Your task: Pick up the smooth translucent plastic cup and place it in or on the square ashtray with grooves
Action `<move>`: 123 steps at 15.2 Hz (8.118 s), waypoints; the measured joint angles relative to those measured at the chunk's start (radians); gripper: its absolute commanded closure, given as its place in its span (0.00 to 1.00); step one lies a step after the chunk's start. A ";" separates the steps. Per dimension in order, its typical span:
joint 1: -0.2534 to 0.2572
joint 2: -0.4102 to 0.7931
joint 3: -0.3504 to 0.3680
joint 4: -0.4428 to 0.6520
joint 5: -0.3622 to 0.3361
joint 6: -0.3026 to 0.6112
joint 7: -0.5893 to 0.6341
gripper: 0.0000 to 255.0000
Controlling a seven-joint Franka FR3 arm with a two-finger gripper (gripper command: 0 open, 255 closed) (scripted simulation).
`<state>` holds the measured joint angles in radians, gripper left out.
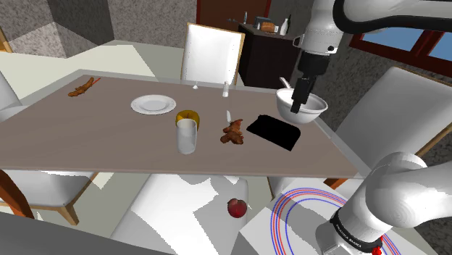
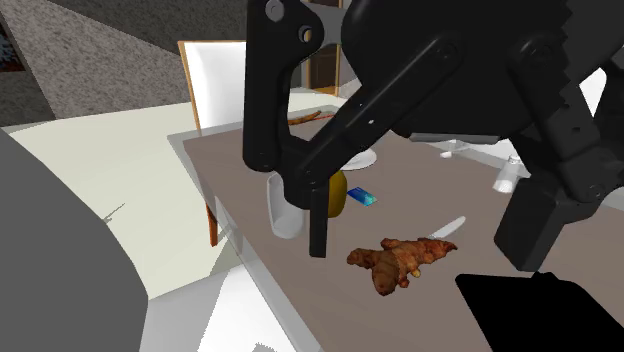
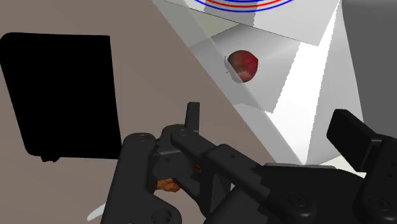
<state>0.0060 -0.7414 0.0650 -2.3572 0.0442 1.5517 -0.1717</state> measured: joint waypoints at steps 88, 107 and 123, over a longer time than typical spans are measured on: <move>-0.027 0.860 0.182 0.586 -0.128 0.382 0.267 1.00; -0.249 0.628 -0.045 0.350 -0.067 0.407 -0.200 1.00; -0.367 0.663 -0.196 0.366 -0.061 0.429 -0.471 1.00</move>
<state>-0.3613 -0.0787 -0.1308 -1.9908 -0.0169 1.9806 -0.6431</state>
